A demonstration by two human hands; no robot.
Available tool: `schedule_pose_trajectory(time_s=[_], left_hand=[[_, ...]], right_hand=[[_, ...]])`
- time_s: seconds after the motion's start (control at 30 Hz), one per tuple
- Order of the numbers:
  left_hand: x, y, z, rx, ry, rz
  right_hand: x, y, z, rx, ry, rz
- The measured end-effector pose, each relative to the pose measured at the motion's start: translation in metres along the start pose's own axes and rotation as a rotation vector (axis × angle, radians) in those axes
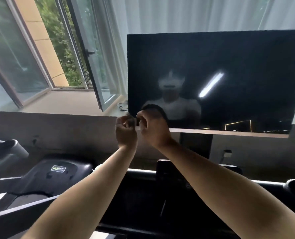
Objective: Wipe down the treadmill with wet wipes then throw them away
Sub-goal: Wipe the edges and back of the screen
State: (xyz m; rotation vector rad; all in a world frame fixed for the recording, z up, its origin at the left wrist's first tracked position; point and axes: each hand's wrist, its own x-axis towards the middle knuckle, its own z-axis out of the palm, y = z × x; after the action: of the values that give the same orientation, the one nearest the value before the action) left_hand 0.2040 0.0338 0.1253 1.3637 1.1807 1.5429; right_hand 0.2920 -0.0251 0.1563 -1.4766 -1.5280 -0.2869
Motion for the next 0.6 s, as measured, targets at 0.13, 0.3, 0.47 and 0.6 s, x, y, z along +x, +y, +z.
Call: schedule_pose_trajectory(time_s=[0.13,0.3,0.47,0.6], left_hand=[[0.018,0.019,0.006,-0.017,0.008,0.034],[0.06,0.066,0.028,-0.035,0.035,0.1],[0.077,0.077,0.03,-0.006,-0.014,0.187],[0.065,0.057,0.019,0.0,-0.058,0.208]], right_hand=[[0.04,0.002,-0.008,-0.154,0.086,-0.021],[0.088,-0.004,-0.021,-0.301,0.091,-0.014],[0.142,-0.013,-0.038,-0.378,0.079,-0.028],[0.176,-0.012,-0.052,-0.454,0.083,-0.003]])
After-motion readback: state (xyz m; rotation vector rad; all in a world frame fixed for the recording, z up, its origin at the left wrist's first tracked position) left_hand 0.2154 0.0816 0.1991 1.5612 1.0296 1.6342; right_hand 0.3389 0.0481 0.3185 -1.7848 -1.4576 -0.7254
